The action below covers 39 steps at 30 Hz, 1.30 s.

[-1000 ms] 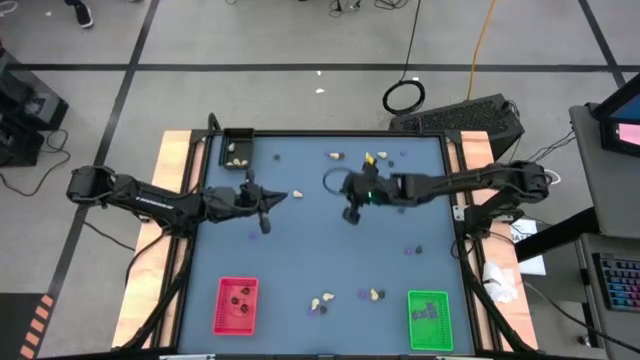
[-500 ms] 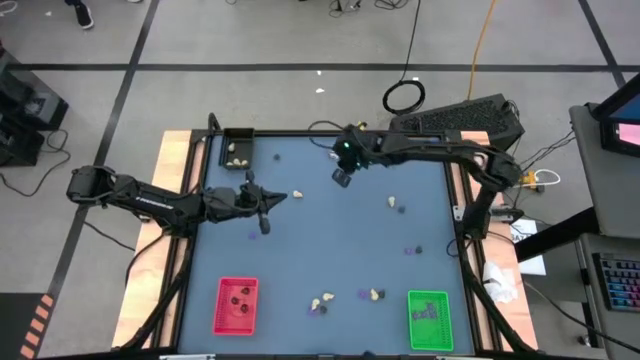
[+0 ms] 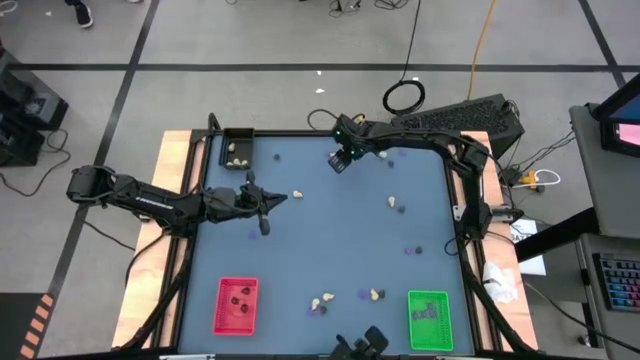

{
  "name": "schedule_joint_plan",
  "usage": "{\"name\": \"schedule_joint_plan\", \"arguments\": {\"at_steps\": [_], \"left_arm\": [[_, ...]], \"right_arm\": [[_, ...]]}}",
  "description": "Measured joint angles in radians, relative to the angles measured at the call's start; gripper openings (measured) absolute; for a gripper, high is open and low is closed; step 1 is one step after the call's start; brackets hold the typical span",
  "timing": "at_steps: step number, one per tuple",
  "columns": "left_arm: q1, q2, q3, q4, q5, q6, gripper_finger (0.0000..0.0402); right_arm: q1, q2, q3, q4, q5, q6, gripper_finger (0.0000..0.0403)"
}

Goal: Sort Halloween decoration
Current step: Put the black skull toy into the red bin

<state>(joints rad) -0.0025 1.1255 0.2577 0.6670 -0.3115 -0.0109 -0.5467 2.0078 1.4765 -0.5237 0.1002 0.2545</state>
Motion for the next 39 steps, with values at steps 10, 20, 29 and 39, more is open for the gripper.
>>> {"name": "schedule_joint_plan", "arguments": {"at_steps": [10, 20, 29, 39], "left_arm": [[0.0, 0.0, 0.0, 0.0, 0.0, -0.003, 0.0006], [0.0, 0.0, 0.0, 0.005, 0.001, -0.003, 0.0006], [0.0, 0.0, 0.001, 0.003, 0.01, -0.003, 0.0006], [0.0, 0.0, 0.001, -0.002, 0.011, -0.004, 0.0006]], "right_arm": [[-0.051, 0.004, 0.001, 0.049, -0.021, 0.078, 0.0169], [-0.068, 0.059, 0.011, 0.047, -0.054, 0.103, 0.0169], [-0.068, 0.121, 0.055, 0.03, -0.08, 0.089, 0.0169], [-0.068, 0.123, 0.055, 0.024, -0.073, 0.011, 0.0163]]}}
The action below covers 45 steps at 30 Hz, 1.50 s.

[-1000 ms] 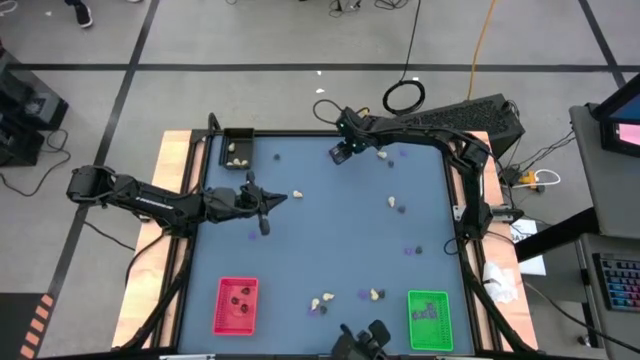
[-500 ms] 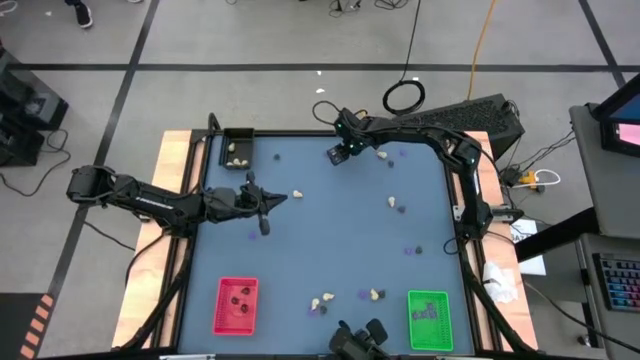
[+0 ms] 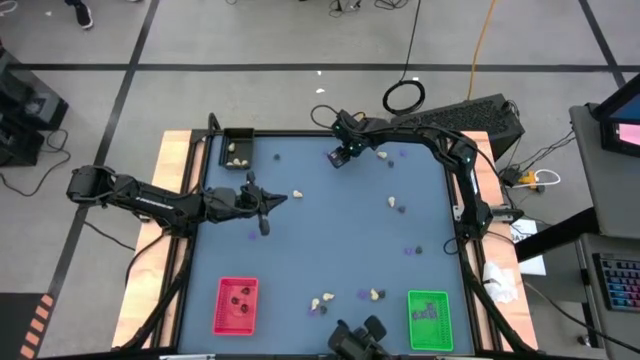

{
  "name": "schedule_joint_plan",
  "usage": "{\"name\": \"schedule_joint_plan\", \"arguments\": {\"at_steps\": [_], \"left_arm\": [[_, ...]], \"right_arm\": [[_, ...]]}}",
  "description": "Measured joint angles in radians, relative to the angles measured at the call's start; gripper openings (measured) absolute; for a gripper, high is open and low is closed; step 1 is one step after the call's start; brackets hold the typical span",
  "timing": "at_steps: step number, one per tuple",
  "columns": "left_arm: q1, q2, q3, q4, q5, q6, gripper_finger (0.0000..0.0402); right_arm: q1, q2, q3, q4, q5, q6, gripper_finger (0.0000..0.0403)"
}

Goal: Sort Halloween decoration
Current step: Put the black skull toy into the red bin

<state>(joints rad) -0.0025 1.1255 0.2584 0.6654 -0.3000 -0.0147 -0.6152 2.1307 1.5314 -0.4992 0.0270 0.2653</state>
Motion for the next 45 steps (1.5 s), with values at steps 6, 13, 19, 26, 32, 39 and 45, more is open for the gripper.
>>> {"name": "schedule_joint_plan", "arguments": {"at_steps": [6, 13, 19, 26, 32, 39, 45], "left_arm": [[0.0, 0.0, 0.0, 0.0, 0.0, 0.0, 0.0006], [0.0, 0.0, 0.0, -0.001, 0.0, 0.0, 0.0006], [0.0, 0.0, 0.0, -0.001, 0.0, 0.0, 0.0006], [0.0, 0.0, 0.0, -0.001, 0.001, 0.0, 0.0006], [0.0, 0.0, 0.0, -0.001, 0.001, 0.0, 0.0006], [0.0, 0.0, 0.0, -0.001, 0.001, 0.0, 0.0006], [0.0, 0.0, 0.0, -0.001, 0.001, 0.0, 0.0006]], "right_arm": [[-0.008, 0.001, -0.001, 0.027, 0.028, -0.026, 0.0163], [-0.012, 0.001, -0.001, 0.039, 0.025, -0.089, 0.0184], [-0.012, 0.001, -0.001, 0.05, 0.025, -0.102, 0.0166], [-0.012, 0.001, -0.001, 0.047, 0.022, -0.102, 0.0118], [-0.012, 0.001, -0.001, 0.035, 0.021, -0.102, 0.0098], [-0.011, 0.0, -0.001, 0.035, 0.021, -0.149, 0.006], [-0.007, -0.015, -0.001, 0.023, 0.021, -0.161, 0.005]]}}
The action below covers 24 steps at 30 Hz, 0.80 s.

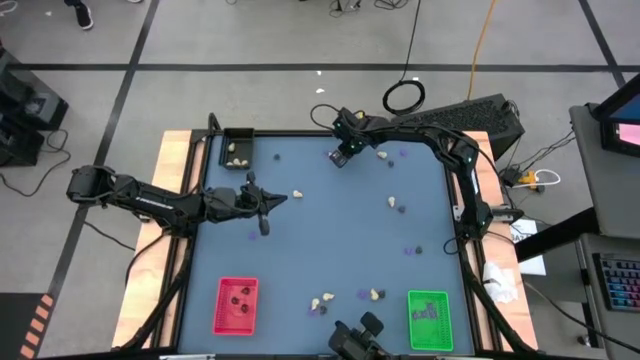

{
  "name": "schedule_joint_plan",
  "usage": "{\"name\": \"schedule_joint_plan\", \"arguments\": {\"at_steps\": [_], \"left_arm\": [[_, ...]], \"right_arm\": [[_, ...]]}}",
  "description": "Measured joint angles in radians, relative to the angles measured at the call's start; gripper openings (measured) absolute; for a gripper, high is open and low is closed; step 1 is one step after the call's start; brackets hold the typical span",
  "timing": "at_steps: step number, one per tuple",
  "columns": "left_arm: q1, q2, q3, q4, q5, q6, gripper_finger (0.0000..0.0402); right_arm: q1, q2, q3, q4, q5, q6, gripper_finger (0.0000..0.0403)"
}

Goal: Sort Halloween decoration
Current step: Put the black skull toy into the red bin

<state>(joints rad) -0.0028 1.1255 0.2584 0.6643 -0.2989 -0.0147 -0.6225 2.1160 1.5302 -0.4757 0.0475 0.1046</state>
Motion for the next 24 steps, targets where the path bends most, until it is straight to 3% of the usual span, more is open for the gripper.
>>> {"name": "schedule_joint_plan", "arguments": {"at_steps": [8, 17, 24], "left_arm": [[0.0, 0.0, 0.0, 0.0, 0.0, -0.005, 0.0006], [0.0, 0.0, 0.0, 0.0, 0.0, -0.006, 0.0006], [-0.005, 0.0, 0.0, 0.0, 0.0, -0.008, 0.0006]], "right_arm": [[0.056, -0.11, -0.001, -0.046, 0.003, -0.023, 0.0039], [0.206, -0.157, 0.0, -0.072, 0.006, -0.042, 0.0015], [0.175, -0.149, 0.0, -0.104, 0.11, 0.065, 0.0058]]}}
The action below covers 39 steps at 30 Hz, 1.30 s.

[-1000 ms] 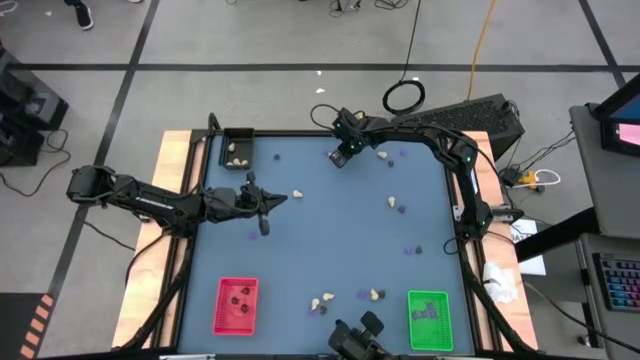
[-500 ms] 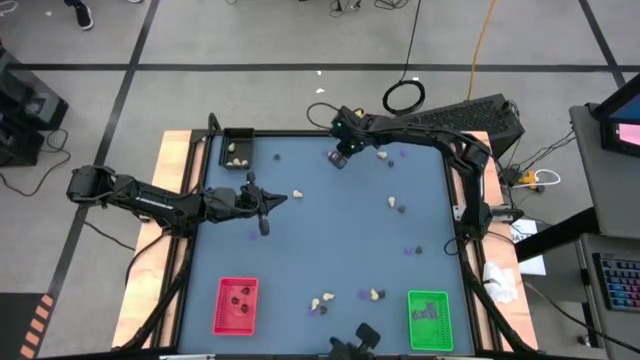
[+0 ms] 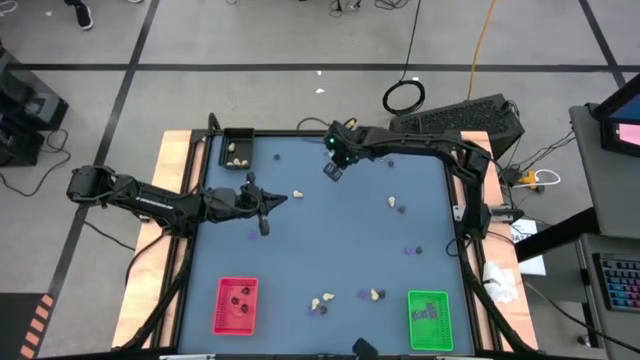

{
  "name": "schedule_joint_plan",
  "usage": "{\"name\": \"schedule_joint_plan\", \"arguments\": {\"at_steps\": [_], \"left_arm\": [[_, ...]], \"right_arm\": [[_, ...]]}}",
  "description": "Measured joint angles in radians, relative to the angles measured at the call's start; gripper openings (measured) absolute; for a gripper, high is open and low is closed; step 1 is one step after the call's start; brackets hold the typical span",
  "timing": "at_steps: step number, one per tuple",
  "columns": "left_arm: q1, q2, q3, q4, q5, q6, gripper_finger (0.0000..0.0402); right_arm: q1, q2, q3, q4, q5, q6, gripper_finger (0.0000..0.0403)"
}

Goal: Sort Halloween decoration
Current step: Put the black skull toy into the red bin

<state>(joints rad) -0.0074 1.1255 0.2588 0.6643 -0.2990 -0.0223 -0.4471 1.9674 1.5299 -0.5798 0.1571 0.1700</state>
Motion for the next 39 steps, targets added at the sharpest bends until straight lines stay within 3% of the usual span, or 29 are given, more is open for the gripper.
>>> {"name": "schedule_joint_plan", "arguments": {"at_steps": [4, 7, 12, 20, 39], "left_arm": [[-0.002, 0.0, 0.0, 0.0, 0.0, 0.0, 0.0006], [-0.002, 0.0, 0.0, 0.0, 0.0, 0.001, 0.0006], [-0.002, 0.0, 0.0, -0.003, 0.014, 0.001, 0.0006], [-0.002, 0.0, 0.0, 0.0, 0.014, 0.006, 0.0006], [-0.002, 0.0, 0.0, 0.0, 0.015, 0.009, 0.0006]], "right_arm": [[-0.047, 0.023, 0.0, 0.01, 0.0, -0.021, 0.0114], [-0.07, 0.054, 0.0, 0.058, -0.016, -0.188, 0.0152], [-0.124, 0.095, 0.0, 0.053, -0.138, -0.411, 0.0182], [-0.181, 0.113, 0.0, 0.079, -0.203, -0.548, 0.0178], [-0.197, 0.198, 0.005, 0.123, -0.27, -0.603, 0.0168]]}}
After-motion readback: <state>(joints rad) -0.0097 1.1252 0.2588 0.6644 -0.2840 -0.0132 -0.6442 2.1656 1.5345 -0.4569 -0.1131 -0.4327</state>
